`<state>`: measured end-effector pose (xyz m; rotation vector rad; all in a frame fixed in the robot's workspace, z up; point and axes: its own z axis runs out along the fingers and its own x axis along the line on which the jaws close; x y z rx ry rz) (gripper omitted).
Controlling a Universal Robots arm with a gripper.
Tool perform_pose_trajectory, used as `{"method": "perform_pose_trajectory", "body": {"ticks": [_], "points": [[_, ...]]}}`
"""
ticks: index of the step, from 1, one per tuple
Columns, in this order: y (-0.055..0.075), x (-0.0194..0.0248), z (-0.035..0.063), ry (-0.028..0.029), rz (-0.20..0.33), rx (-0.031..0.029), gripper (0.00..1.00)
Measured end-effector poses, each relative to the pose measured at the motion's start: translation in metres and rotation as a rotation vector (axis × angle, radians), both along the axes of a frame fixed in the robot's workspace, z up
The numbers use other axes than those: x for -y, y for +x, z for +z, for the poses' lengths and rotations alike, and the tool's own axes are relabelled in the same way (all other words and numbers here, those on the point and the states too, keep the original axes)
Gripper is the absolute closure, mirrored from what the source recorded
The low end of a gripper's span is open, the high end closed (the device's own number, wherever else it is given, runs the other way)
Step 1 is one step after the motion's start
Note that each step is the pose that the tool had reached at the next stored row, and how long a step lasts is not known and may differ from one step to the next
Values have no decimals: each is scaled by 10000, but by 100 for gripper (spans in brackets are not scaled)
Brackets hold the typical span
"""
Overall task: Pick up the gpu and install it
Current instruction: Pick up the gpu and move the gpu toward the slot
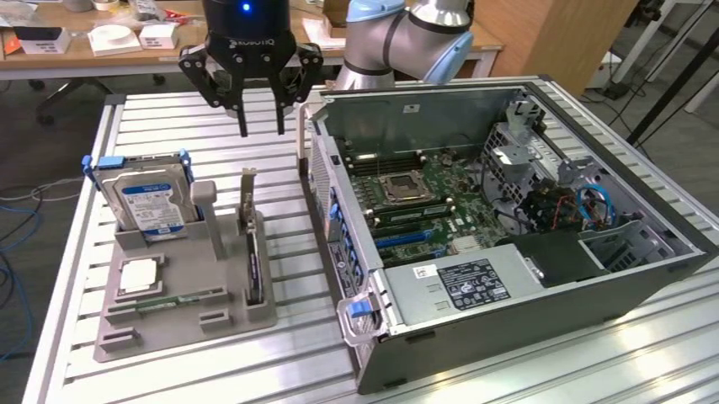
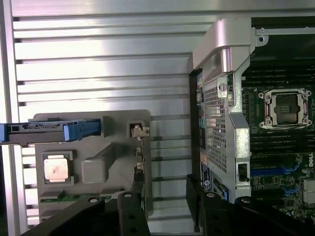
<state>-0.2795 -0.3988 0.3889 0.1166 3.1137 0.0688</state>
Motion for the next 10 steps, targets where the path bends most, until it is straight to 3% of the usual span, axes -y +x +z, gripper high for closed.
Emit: {"method": "perform_pose_trajectory", "body": {"ticks": [10], "points": [[0,0,0,0,0,0,45]]}}
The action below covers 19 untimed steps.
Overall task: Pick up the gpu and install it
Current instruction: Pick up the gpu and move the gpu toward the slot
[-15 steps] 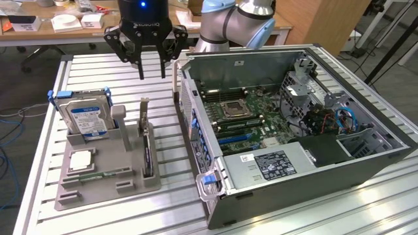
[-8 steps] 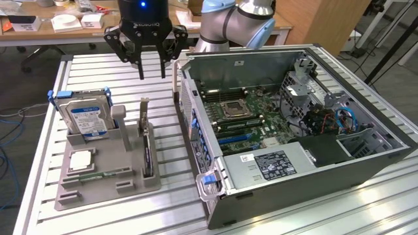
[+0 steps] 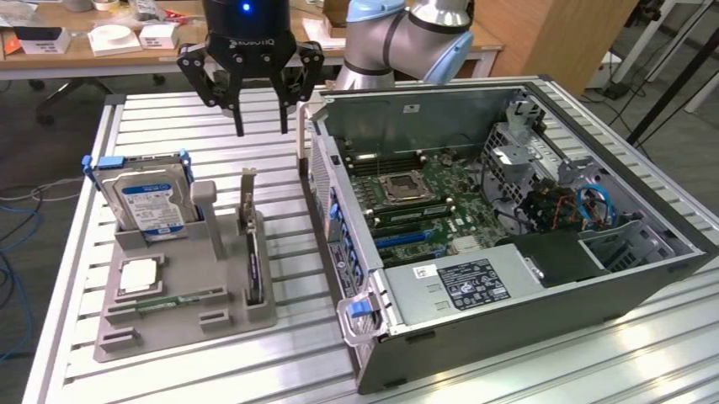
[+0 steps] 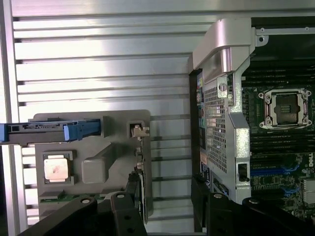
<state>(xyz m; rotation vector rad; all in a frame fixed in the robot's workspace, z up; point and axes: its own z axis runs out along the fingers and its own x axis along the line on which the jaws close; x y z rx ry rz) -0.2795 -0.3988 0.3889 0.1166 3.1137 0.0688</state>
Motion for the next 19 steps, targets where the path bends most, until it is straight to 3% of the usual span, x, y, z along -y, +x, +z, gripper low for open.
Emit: {"method": "perform_pose_trajectory", "body": {"ticks": [19], "points": [[0,0,-67,1,0,0,45]]}}
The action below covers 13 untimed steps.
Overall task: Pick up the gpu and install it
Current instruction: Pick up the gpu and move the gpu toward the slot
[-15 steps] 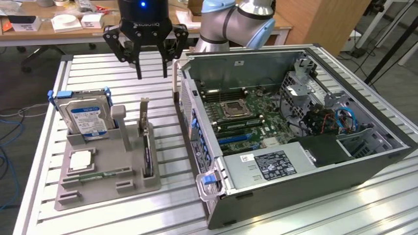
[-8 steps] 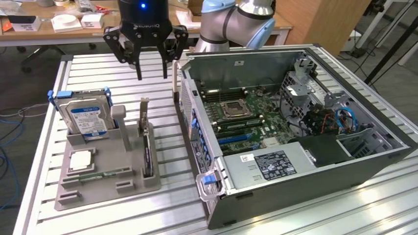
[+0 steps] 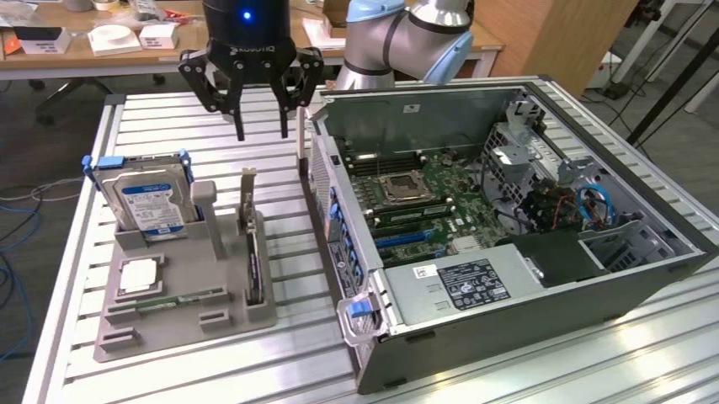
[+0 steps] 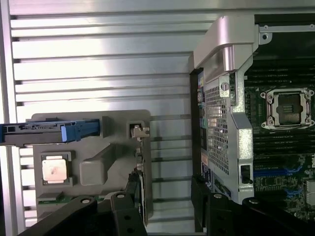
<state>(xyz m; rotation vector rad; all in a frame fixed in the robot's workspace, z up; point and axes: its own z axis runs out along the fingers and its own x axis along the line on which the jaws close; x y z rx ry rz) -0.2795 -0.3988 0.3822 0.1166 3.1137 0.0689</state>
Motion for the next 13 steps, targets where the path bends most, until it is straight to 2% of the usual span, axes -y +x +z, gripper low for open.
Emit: {"method": "perform_pose_trajectory", "body": {"ticks": [13], "points": [[-1,0,-79,-1,0,0,45]]}}
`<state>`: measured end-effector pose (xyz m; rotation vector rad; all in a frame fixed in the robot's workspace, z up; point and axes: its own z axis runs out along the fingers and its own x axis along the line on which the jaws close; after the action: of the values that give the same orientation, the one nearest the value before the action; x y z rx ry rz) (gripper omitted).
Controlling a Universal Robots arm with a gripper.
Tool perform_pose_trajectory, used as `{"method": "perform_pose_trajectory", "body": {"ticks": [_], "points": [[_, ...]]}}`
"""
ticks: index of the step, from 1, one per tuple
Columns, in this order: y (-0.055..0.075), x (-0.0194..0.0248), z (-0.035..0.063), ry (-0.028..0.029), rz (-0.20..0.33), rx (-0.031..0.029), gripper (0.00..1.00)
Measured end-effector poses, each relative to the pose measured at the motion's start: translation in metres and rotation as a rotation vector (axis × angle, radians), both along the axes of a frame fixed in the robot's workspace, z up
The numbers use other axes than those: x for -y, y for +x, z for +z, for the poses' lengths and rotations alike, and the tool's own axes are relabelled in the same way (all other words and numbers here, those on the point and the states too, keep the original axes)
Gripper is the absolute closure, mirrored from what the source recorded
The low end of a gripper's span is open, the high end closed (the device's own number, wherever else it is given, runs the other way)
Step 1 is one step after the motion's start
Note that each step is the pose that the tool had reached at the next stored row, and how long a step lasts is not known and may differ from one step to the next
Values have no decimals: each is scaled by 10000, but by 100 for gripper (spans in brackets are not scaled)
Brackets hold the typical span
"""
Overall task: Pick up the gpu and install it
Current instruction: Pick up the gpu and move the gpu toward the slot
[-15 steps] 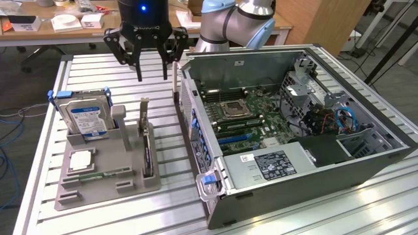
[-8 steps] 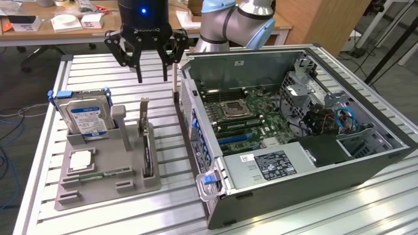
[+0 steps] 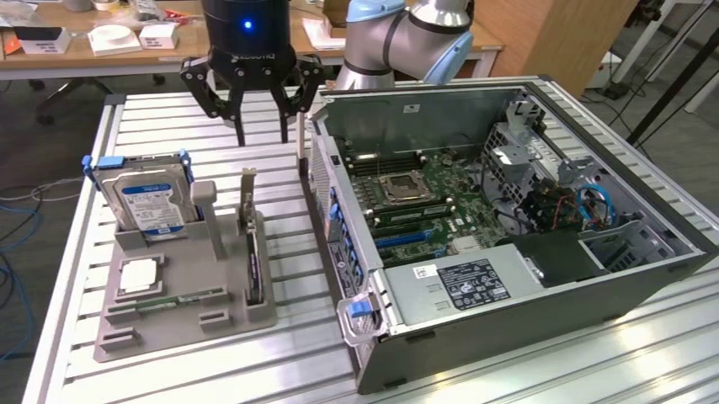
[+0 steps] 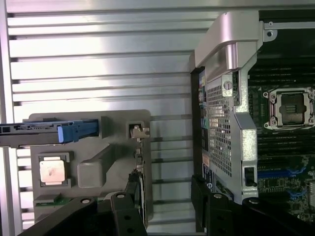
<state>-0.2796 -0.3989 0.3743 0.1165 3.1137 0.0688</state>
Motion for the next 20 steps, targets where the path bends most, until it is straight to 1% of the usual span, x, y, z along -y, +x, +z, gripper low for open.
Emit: {"method": "perform_pose_trajectory", "body": {"ticks": [5,11,20], "points": [[-6,7,-14,1,-3,1,45],[-20,29,-28,1,0,0,45],[-22,30,-38,0,-1,0,45]]}}
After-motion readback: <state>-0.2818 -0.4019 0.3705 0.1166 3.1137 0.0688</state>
